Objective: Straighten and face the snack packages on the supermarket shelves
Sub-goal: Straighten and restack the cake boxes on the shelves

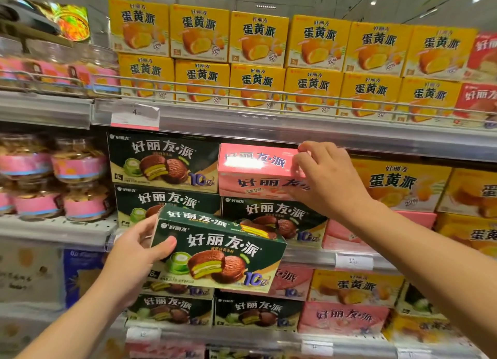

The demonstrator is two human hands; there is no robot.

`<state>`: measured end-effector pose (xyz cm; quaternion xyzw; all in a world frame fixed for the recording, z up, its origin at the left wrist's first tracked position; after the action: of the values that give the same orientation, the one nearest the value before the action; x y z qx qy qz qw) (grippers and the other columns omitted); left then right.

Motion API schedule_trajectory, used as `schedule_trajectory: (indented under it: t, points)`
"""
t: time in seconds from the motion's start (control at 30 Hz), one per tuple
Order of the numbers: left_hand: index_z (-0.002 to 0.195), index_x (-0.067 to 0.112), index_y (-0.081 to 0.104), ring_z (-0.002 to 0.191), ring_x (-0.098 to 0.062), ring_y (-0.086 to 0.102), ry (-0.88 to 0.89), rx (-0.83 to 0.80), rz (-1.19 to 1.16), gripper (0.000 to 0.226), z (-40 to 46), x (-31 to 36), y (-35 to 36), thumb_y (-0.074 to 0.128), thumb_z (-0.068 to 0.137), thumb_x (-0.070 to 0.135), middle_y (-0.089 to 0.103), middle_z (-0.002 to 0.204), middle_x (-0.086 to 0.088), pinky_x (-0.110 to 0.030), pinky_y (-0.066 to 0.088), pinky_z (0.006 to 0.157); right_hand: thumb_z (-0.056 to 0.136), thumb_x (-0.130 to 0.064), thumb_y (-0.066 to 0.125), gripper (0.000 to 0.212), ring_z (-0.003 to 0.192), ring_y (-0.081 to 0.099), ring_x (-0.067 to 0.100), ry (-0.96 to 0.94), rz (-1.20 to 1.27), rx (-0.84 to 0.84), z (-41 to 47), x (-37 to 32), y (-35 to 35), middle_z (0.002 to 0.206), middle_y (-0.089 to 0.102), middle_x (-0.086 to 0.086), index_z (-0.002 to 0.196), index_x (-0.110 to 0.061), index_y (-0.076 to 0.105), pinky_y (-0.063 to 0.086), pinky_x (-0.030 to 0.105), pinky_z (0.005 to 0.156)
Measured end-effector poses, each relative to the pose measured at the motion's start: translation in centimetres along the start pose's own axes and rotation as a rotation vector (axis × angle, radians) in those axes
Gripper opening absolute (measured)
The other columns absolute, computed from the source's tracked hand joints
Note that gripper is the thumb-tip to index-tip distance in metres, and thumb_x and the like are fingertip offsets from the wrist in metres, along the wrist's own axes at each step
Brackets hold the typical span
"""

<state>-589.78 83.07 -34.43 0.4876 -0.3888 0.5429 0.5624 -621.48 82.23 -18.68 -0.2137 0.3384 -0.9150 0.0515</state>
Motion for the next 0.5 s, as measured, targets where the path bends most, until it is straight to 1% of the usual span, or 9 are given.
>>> schedule_trajectory:
  t: [0.07,0.13,0.17,0.2,0.3,0.33,0.4,0.43,0.5]
  points:
    - [0.122,0.022,0.063,0.096,-0.020,0.071,-0.007,0.010,-0.018,0.045,-0.1,-0.5,0.1,0.070,0.081,0.003,0.074,0.107,-0.002,-0.029,0.055,0.071,0.068,-0.051,0.078,0.055,0.108,0.050,0.029,0.013,-0.007,-0.025,-0.1,-0.1,-0.1,0.121,0.056,0.007,0.108,-0.021,0.053,0.043,0.044,0.086]
    - [0.120,0.022,0.064,0.094,-0.023,0.072,-0.018,0.014,-0.048,0.043,-0.1,-0.8,0.1,0.069,0.081,0.002,0.074,0.106,-0.004,-0.028,0.057,0.066,0.068,-0.051,0.079,0.067,0.110,0.049,0.031,0.017,-0.006,-0.046,-0.1,-0.2,-0.3,0.122,0.055,0.010,0.120,-0.017,0.053,0.042,0.045,0.087]
    - [0.119,0.022,0.064,0.093,-0.023,0.073,-0.020,0.012,-0.054,0.043,-0.2,-1.0,0.1,0.069,0.081,0.001,0.075,0.105,-0.005,-0.027,0.057,0.063,0.069,-0.050,0.079,0.069,0.110,0.049,0.033,0.008,-0.001,-0.053,0.0,-0.2,-0.5,0.121,0.056,0.012,0.123,-0.014,0.053,0.043,0.045,0.087]
    - [0.119,0.022,0.064,0.092,-0.022,0.073,-0.018,0.010,-0.054,0.044,-0.3,-1.1,0.1,0.069,0.081,0.001,0.075,0.105,-0.004,-0.026,0.058,0.062,0.070,-0.047,0.079,0.067,0.108,0.050,0.033,-0.010,0.009,-0.054,0.0,-0.3,-0.8,0.119,0.057,0.014,0.122,-0.013,0.055,0.044,0.044,0.086]
    - [0.120,0.022,0.064,0.093,-0.019,0.072,-0.015,0.005,-0.060,0.046,-0.3,-1.3,-0.1,0.070,0.080,0.000,0.074,0.106,-0.003,-0.022,0.057,0.063,0.072,-0.034,0.081,0.052,0.094,0.056,0.034,-0.080,0.056,-0.027,0.1,-0.3,-2.0,0.109,0.061,0.018,0.114,-0.010,0.061,0.047,0.039,0.074]
    - [0.121,0.022,0.063,0.093,-0.019,0.072,-0.016,0.002,-0.064,0.047,-0.2,-1.3,-0.2,0.070,0.080,0.000,0.074,0.107,-0.003,-0.022,0.057,0.063,0.073,-0.032,0.080,0.050,0.092,0.057,0.034,-0.097,0.057,-0.037,0.1,-0.3,-2.3,0.110,0.061,0.018,0.114,-0.011,0.061,0.047,0.039,0.073]
    - [0.123,0.022,0.062,0.094,-0.019,0.072,-0.019,-0.003,-0.069,0.049,-0.3,-1.5,-0.2,0.070,0.080,0.000,0.074,0.107,-0.003,-0.023,0.058,0.064,0.074,-0.037,0.079,0.054,0.095,0.057,0.032,-0.081,0.073,-0.094,0.1,-0.7,-2.4,0.116,0.058,0.016,0.120,-0.017,0.059,0.049,0.040,0.076]
    - [0.124,0.022,0.062,0.095,-0.020,0.072,-0.021,-0.003,-0.069,0.049,-0.3,-1.6,-0.1,0.070,0.081,0.001,0.074,0.107,-0.003,-0.024,0.058,0.064,0.074,-0.041,0.078,0.059,0.099,0.055,0.031,-0.056,0.089,-0.135,0.1,-1.0,-2.2,0.120,0.056,0.013,0.124,-0.021,0.056,0.048,0.041,0.080]
    - [0.125,0.022,0.061,0.096,-0.020,0.072,-0.028,-0.005,-0.070,0.049,-0.4,-1.9,0.1,0.070,0.082,0.001,0.074,0.107,-0.003,-0.028,0.057,0.068,0.074,-0.049,0.075,0.065,0.109,0.048,0.028,-0.014,0.100,-0.202,0.1,-1.5,-1.6,0.127,0.051,0.007,0.130,-0.029,0.049,0.042,0.042,0.089]
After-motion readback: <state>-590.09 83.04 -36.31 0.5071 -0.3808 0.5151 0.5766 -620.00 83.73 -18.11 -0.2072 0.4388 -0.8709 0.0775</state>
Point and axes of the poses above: each hand's wrist, its own z-axis towards the middle knuckle, its own y-axis out of the palm, x = y × z, the point moved 4 cm from there along z, towards the middle knuckle
